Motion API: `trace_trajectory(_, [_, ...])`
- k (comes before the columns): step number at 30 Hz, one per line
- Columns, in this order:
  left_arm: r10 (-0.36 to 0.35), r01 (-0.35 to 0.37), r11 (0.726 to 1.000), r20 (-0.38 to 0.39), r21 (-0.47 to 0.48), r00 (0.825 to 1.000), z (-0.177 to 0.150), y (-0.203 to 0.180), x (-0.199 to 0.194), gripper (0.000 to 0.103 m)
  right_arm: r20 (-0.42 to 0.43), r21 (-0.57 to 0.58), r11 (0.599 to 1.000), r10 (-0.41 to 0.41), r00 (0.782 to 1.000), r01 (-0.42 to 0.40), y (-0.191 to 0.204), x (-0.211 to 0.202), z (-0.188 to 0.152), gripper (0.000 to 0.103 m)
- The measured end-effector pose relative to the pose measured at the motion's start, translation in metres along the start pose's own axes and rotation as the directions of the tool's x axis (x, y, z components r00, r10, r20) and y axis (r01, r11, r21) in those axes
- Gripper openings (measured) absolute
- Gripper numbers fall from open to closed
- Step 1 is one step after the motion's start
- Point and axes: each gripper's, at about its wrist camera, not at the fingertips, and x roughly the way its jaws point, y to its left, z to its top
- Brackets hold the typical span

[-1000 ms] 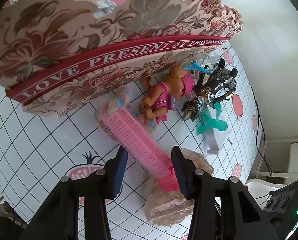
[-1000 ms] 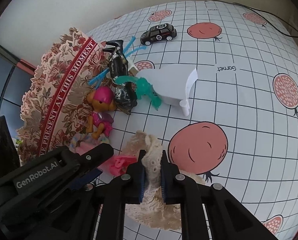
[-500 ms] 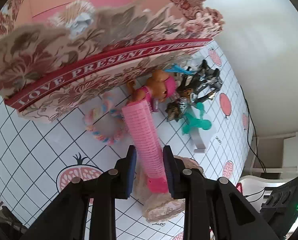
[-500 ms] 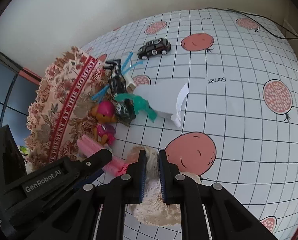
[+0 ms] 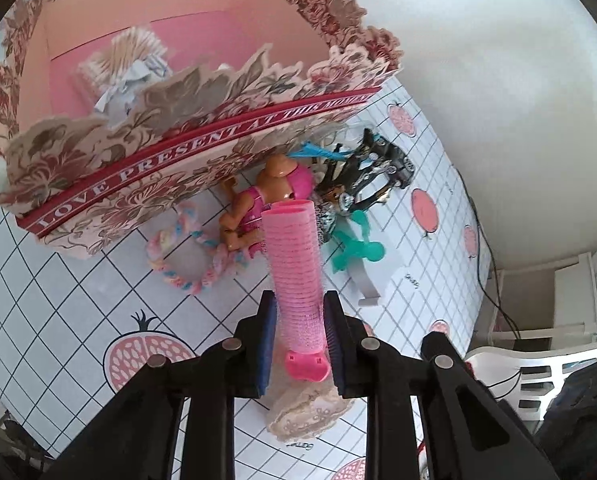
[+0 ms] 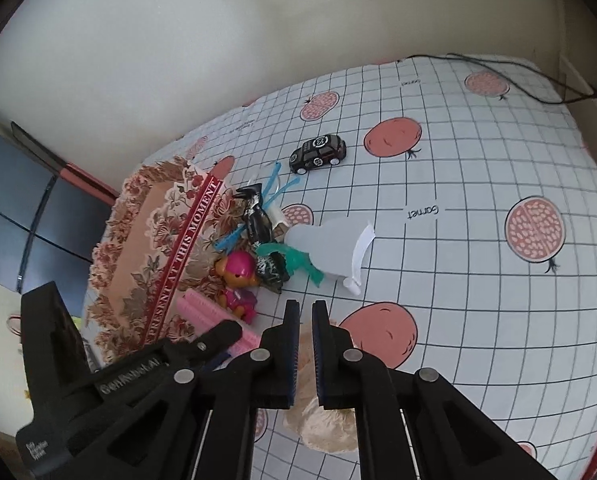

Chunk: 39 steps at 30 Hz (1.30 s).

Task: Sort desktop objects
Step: 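Grasp the pink hair roller with the left tool while the right tool grasps the lace cloth, then lift the hair roller and lace cloth and carry them toward the pink box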

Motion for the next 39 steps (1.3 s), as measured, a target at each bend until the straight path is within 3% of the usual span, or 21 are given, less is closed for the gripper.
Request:
trace_trajectory(8, [-0.004,0.002,1.000,0.066,0.017,0.998,0.010,-0.014,-0.003,0.025,-0.088,0.006,1.000,-0.029,0.996,0.030,-0.005,0.028,-0.006,0.011])
trace_trajectory(10, [-0.002,0.001,1.000,0.069,0.012,0.998,0.013,-0.014,0.000,0.025,-0.108,-0.006,0.998,-0.062,0.992,0.062,-0.005,0.035,-0.009,0.017])
trace_trajectory(12, [-0.002,0.001,1.000,0.062,0.003,0.998,0.016,-0.014,0.007,0.025,-0.123,-0.012,0.996,-0.090,0.988,0.090,-0.008,0.040,-0.012,0.030])
trace_trajectory(17, [0.000,0.000,1.000,0.043,-0.017,0.999,0.022,-0.016,0.025,0.025,-0.159,-0.020,0.994,-0.112,0.981,0.110,-0.012,0.049,-0.016,0.043])
trace_trajectory(23, [0.002,-0.001,1.000,0.037,-0.021,0.999,0.026,-0.015,0.031,0.025,-0.179,-0.027,0.982,-0.191,0.965,0.189,-0.012,0.063,-0.021,0.059])
trace_trajectory(34, [0.015,-0.015,0.999,0.013,-0.047,1.000,0.028,-0.008,0.041,0.025,-0.148,-0.148,0.944,-0.315,0.938,0.294,0.003,0.073,-0.032,0.057])
trace_trajectory(36, [0.015,-0.014,0.999,0.012,-0.049,1.000,0.030,-0.007,0.042,0.025,-0.129,-0.181,0.930,-0.344,0.930,0.319,0.006,0.073,-0.034,0.046])
trace_trajectory(39, [0.015,-0.014,0.998,0.013,-0.055,1.000,0.032,-0.005,0.042,0.025,-0.112,-0.192,0.933,-0.329,0.937,0.305,0.005,0.071,-0.036,0.033])
